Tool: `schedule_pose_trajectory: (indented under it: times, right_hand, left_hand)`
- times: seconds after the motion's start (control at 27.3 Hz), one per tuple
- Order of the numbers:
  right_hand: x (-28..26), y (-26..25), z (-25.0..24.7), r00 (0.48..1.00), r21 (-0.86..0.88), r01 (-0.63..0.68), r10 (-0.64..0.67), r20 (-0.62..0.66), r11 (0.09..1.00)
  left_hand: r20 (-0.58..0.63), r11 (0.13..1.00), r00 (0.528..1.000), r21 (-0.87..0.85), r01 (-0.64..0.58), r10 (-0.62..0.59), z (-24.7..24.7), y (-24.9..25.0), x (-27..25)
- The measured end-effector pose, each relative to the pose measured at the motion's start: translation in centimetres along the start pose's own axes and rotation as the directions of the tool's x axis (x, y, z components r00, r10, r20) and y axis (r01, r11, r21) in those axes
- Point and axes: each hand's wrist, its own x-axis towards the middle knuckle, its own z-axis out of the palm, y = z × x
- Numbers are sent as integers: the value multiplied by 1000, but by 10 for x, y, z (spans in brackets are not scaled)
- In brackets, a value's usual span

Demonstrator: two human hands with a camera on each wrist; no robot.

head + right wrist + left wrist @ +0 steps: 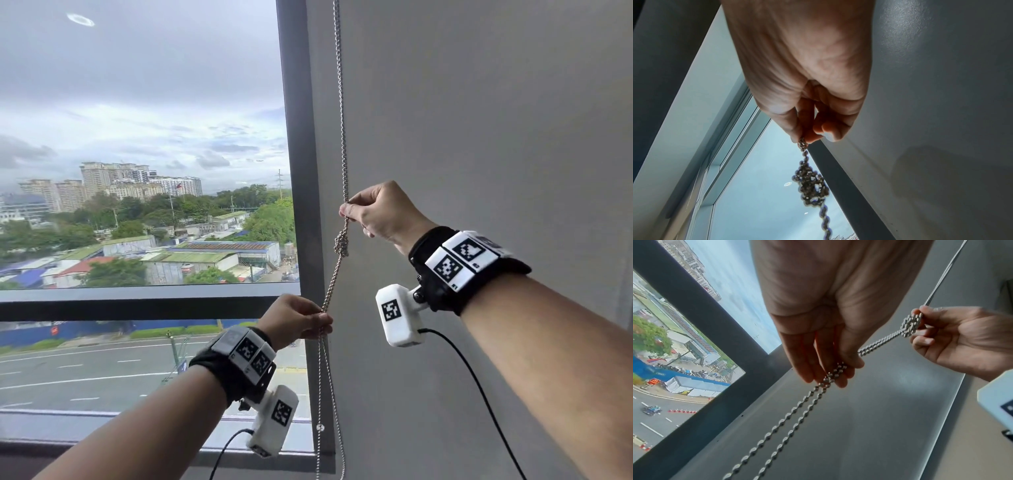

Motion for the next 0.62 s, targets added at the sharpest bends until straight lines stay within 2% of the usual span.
schedule_pose_trajectory:
  times: [0.07,0.15,0.29,0.37,0.44,0.62]
  right_hand:
    - [0,0,-1,1000,-13,1,-1,1,1000]
    - [0,-1,-2,1000,-16,-2,2,0,1000]
    - [-2,-3,-3,1000,-26,18,-17,12,999]
    - [-3,-4,-4,1000,-27,25,-25,13,999]
    - [-6,-8,-4,1000,2,10,-10,30,1000]
    - [-21,-25,-6,978,133,-130,105,181,983]
  left_hand:
    - [-20,997,1000,-70,-23,22,-5,11,-1]
    - [-47,974,997,-214,-72,63,-6,31,-1]
    - [-140,877,964,-401,-264,226,-3,87,1]
    - [-213,850,934,-393,-350,286,0,114,6]
    - [-245,852,918,-356,-385,312,5,137,10]
    - [-217,928,944,-229,-295,247,15,158,14]
